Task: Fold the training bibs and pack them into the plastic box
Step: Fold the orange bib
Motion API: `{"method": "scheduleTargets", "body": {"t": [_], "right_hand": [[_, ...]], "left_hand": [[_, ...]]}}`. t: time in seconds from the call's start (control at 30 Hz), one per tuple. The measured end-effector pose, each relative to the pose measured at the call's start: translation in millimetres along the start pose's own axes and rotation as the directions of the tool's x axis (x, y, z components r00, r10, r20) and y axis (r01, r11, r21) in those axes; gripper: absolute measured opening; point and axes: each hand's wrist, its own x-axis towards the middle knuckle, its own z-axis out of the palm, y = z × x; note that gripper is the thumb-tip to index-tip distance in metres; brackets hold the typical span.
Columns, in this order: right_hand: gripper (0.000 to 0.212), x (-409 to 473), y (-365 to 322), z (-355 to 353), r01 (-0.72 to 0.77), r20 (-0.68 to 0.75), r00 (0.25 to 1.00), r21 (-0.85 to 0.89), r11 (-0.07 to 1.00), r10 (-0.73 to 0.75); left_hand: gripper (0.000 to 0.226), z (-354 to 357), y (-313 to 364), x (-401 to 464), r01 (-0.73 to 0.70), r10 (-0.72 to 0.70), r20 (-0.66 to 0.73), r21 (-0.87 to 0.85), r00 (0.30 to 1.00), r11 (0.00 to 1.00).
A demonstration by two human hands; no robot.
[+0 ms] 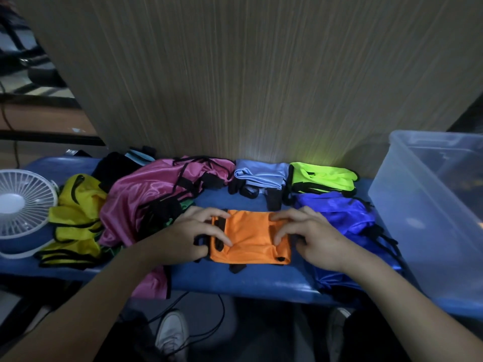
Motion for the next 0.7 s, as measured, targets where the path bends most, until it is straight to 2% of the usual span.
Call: {"method": "scheduleTargets", "body": {"t": [0.1,0.2,0.27,0.37,0.5,0.7], "right_hand": [[0.036,-1.4,-12.0,-7.0,-0.054,-0.078,0.996,-0.039,0.998,0.05],[0.025,0.3,-18.5,-3.9,-0.012,-0.202,0.979,-0.068,0.998,-0.002],[0.03,1.5,-19.4,3.5,0.03,-0.176,0.983,-0.139,0.99,-0.055],[0.042,2.7,-21.2,14.1,0.076,-0.049,0.995,-0.198,0.977,-0.087],[0.05,3.3,-23.5,25.0,0.054,0.025,0.998,-0.224,0.973,-0.05],[0.051,13.6,-19.9,31.2,-0.02,-0.056,0.998,-0.3,0.954,0.003]], "left_hand": [[0.049,-6.7,4.9,-0.1,0.008,-0.013,-0.056,-0.085,0.998,0.996],[0.024,-2.6,10.4,4.2,-0.017,-0.016,-0.272,-0.119,0.962,0.993],[0.022,2.6,12.7,6.2,-0.017,-0.033,-0.335,-0.144,0.942,0.989],[0.039,8.1,10.8,6.5,0.036,-0.047,-0.268,-0.047,0.962,0.998],[0.044,15.1,11.1,8.3,0.077,-0.077,-0.118,0.0,0.99,0.997],[0.042,21.6,10.5,25.3,0.116,-0.103,-0.188,0.059,0.977,0.992]]}}
